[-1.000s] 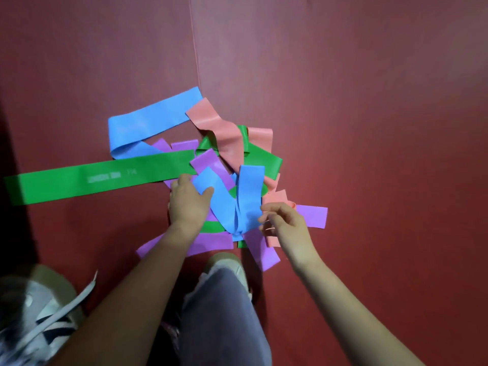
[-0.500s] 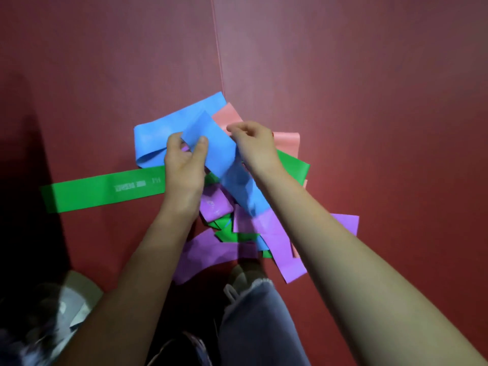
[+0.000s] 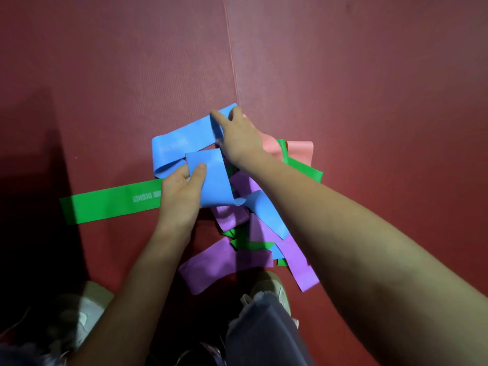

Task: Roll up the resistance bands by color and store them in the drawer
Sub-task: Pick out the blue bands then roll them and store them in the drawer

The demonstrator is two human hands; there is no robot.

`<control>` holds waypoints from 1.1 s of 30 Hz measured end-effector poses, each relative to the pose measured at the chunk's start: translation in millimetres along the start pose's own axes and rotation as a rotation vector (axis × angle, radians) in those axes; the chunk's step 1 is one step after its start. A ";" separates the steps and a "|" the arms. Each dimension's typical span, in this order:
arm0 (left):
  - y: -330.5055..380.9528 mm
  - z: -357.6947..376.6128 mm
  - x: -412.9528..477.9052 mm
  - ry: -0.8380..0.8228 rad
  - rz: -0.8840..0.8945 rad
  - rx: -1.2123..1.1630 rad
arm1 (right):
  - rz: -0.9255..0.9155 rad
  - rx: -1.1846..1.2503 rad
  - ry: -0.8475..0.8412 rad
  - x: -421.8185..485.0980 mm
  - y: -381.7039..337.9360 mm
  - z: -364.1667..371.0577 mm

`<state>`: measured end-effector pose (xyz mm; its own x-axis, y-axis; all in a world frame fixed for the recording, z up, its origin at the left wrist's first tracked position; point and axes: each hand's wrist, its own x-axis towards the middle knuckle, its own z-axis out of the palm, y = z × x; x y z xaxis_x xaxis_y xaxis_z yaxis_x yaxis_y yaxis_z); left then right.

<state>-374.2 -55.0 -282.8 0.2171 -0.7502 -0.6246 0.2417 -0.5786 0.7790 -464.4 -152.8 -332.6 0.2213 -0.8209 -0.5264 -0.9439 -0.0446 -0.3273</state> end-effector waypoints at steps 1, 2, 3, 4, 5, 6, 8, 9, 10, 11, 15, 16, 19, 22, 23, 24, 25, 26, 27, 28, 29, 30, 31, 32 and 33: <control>0.7 0.2 -0.4 0.003 -0.002 -0.007 | -0.015 -0.108 0.012 0.1 1.0 -2.3; 1.7 1.5 -0.7 0.003 -0.001 -0.014 | -0.028 -0.203 0.039 0.2 2.8 -4.4; 3.4 3.4 -1.5 -0.002 0.004 -0.022 | -0.056 -0.280 0.065 0.8 4.1 -5.9; 5.3 6.0 -2.8 -0.009 0.008 -0.030 | -0.093 -0.341 0.078 2.3 5.1 -6.2; 7.3 8.9 -4.4 -0.016 0.009 -0.035 | -0.119 -0.378 0.074 4.4 6.1 -5.1; 8.6 12.0 -6.4 -0.023 0.007 -0.034 | -0.129 -0.384 0.060 7.3 7.0 -3.2; 9.9 14.6 -9.5 -0.021 -0.014 -0.028 | -0.121 -0.341 0.040 11.9 5.6 -0.3; 9.7 15.2 -10.7 -0.021 -0.023 -0.025 | -0.118 -0.322 0.053 12.7 4.9 0.4; 9.6 15.4 -11.6 -0.020 -0.027 -0.020 | -0.119 -0.316 0.080 13.2 4.1 1.2; 9.1 15.5 -11.9 -0.016 -0.028 -0.013 | -0.119 -0.317 0.104 12.5 3.6 0.6; 9.7 16.7 -14.8 0.007 -0.011 0.002 | -0.105 -0.375 0.052 9.2 5.6 -14.2; 11.4 18.2 -16.5 0.017 -0.003 0.000 | -0.120 -0.377 0.031 8.3 6.9 -19.3; 14.7 20.4 -19.5 0.062 0.042 0.014 | -0.201 -0.075 0.044 -2.9 11.0 -39.3; 17.1 22.7 -19.7 0.062 0.088 0.009 | -0.169 0.487 0.076 -31.6 19.5 -67.1; 17.8 23.6 -19.6 0.064 0.105 0.006 | -0.166 0.634 0.077 -44.5 22.7 -75.7; 19.2 25.3 -19.3 0.072 0.120 0.001 | -0.171 0.777 0.057 -58.7 26.8 -83.1; 20.7 27.6 -19.2 0.086 0.133 -0.005 | -0.186 0.893 0.021 -73.5 30.9 -88.9; 22.8 30.3 -19.1 0.100 0.143 -0.014 | -0.209 0.959 -0.013 -87.6 34.2 -92.3; 24.6 33.5 -19.0 0.112 0.159 -0.018 | -0.227 0.980 -0.031 -101.8 37.3 -94.6; 26.6 34.8 -18.2 0.120 0.177 -0.017 | -0.225 0.970 -0.046 -114.0 39.1 -95.0; 28.1 35.6 -16.9 0.124 0.197 -0.007 | -0.206 0.976 -0.060 -125.9 40.3 -95.2; 29.5 35.7 -14.8 0.131 0.213 0.002 | -0.181 1.013 -0.081 -137.0 41.6 -95.0; 29.9 35.4 -11.7 0.140 0.226 0.007 | -0.155 1.070 -0.113 -147.9 43.1 -94.0; 30.9 34.6 -9.1 0.144 0.239 0.012 | -0.128 1.133 -0.157 -157.2 44.5 -92.5; 31.4 34.7 -6.9 0.143 0.254 0.021 | -0.099 1.197 -0.200 -166.3 46.9 -90.7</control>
<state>-400.9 -79.1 -252.1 0.3991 -0.8201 -0.4101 0.1434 -0.3859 0.9113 -567.7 -70.0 -189.2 0.4133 -0.7368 -0.5351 -0.1216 0.5377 -0.8343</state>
